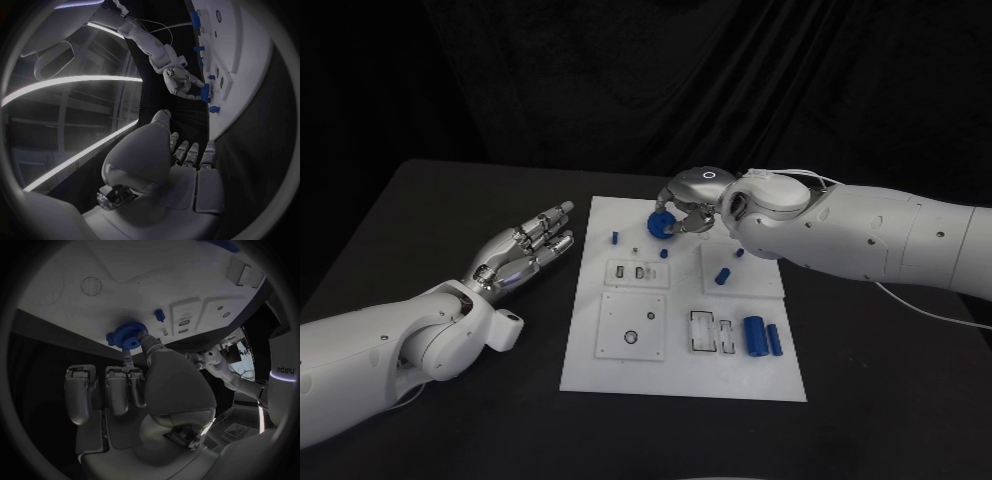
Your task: Assemble the parts on the task board
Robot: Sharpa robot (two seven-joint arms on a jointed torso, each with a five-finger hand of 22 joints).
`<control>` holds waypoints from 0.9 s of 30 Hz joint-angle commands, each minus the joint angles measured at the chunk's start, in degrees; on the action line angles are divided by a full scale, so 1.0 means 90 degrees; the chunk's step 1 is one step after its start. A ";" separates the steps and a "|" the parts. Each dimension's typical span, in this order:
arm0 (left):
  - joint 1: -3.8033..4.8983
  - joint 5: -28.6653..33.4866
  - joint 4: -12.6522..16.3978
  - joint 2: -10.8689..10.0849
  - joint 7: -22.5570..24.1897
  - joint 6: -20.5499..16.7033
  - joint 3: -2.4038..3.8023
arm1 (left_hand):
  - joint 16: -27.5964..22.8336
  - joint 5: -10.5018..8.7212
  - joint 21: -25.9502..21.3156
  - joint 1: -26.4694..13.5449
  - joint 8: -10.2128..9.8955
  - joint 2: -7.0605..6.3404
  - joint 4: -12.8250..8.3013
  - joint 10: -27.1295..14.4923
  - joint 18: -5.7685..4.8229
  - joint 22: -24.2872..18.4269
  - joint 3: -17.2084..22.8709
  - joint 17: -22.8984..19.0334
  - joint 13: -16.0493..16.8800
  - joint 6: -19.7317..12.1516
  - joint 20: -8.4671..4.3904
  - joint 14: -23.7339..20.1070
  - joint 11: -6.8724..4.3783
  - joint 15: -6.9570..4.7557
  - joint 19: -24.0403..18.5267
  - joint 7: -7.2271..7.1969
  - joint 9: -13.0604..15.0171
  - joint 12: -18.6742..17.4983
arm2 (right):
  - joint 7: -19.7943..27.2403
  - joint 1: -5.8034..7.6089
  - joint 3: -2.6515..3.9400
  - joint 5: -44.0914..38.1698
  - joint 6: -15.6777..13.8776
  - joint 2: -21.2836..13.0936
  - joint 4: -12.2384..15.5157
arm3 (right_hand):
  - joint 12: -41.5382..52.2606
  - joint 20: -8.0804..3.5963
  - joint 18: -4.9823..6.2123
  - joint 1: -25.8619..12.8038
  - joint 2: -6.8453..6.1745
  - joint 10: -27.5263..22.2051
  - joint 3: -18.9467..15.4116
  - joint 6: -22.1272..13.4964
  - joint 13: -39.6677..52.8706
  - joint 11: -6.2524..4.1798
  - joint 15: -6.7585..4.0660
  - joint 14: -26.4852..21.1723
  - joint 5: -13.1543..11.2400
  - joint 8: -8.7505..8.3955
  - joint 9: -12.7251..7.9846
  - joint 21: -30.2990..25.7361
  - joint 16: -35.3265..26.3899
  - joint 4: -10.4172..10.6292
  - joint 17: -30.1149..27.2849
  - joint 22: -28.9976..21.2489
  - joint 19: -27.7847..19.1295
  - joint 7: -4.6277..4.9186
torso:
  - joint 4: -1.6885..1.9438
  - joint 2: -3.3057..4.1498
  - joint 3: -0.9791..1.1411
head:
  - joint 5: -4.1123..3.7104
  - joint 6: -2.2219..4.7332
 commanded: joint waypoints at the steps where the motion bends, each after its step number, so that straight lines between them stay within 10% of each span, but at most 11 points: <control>1: -0.0009 -0.0014 0.0014 0.0000 0.0720 0.0093 0.0004 | -0.0023 0.0027 0.0025 0.0021 0.0012 0.0028 -0.0010 0.0007 0.0051 0.0007 0.0041 -0.0007 0.0006 -0.0019 0.0041 -0.0002 0.0048 0.0042 -0.0011 0.0032 0.0003 0.0020 | -0.0018 -0.0027 0.0003 -0.0040 0.0133 0.0039 -0.0042 | 0.0016 0.0012 -0.0051 -0.0103 0.0004 0.0662 0.0060 -0.0059 0.1677 0.0040 0.0025 0.0644 0.0017 0.0442 0.1639 -0.0047 0.0019 0.0000 0.1677 0.1613 0.0547 -0.0044 | -0.0008 0.0000 0.0001 | -0.0015 -0.0010; 27: -0.0009 -0.0014 0.0020 -0.0015 0.0694 0.0111 0.0004 | -0.0023 0.0028 0.0029 0.0019 0.0014 0.0032 -0.0017 0.0007 0.0051 0.0009 0.0053 -0.0007 0.0006 -0.0007 0.0048 -0.0002 0.0054 0.0051 -0.0006 0.0041 0.0005 0.0020 | -0.0069 -0.0047 0.0008 -0.0040 0.0310 0.0191 -0.0179 | 0.0016 -0.0005 0.0063 -0.0182 0.0012 0.0662 0.0440 -0.0816 0.1677 -0.0017 -0.0009 0.0644 0.0021 -0.0809 0.0775 -0.0446 0.0019 -0.0088 0.1677 0.1463 0.0241 -0.0110 | -0.0017 -0.0006 0.0002 | 0.0004 -0.0034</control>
